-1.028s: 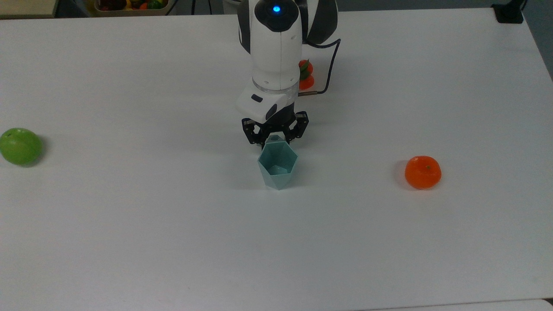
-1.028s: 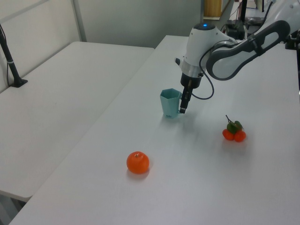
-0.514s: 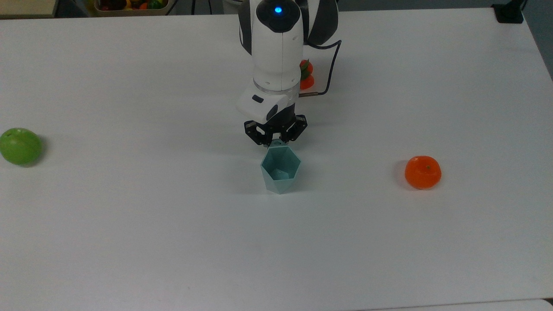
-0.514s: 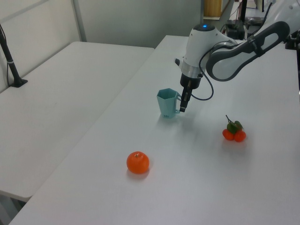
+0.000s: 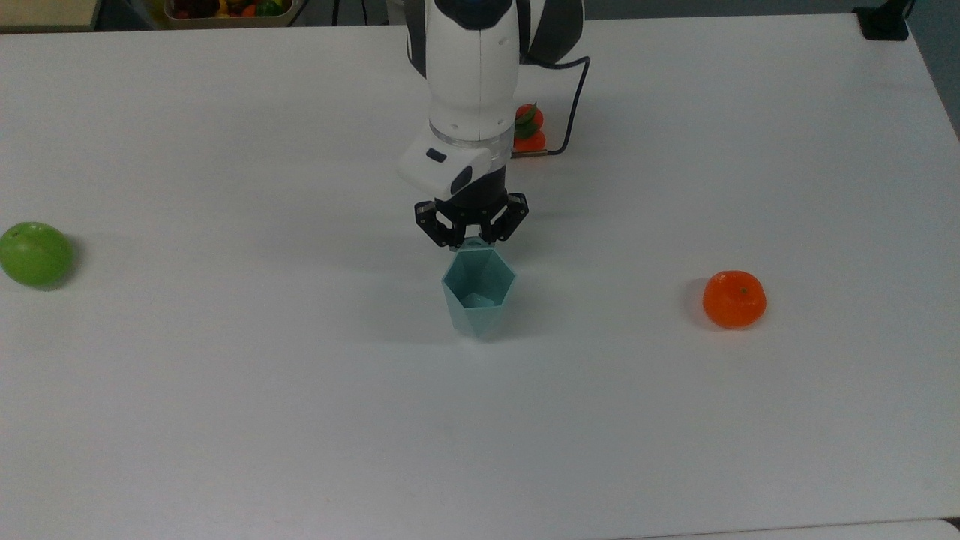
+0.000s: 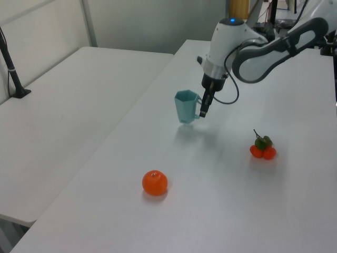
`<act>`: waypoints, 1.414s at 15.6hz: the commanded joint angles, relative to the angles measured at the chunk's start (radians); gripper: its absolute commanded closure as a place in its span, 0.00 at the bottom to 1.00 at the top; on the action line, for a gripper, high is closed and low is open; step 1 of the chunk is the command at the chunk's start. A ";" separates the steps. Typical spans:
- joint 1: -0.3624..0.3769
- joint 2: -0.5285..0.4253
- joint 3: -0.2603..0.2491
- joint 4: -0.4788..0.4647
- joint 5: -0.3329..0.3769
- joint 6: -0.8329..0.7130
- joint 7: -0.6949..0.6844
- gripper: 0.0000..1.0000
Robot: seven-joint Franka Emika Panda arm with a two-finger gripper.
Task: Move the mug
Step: 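Carry the teal mug toward the green apple and set it down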
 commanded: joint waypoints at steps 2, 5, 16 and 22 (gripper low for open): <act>-0.035 -0.176 -0.001 -0.033 0.002 -0.165 0.019 1.00; -0.077 -0.290 -0.011 -0.045 0.002 -0.385 -0.013 1.00; -0.174 -0.454 -0.179 -0.357 0.042 -0.389 -0.367 1.00; -0.196 -0.416 -0.188 -0.495 0.042 -0.139 -0.415 1.00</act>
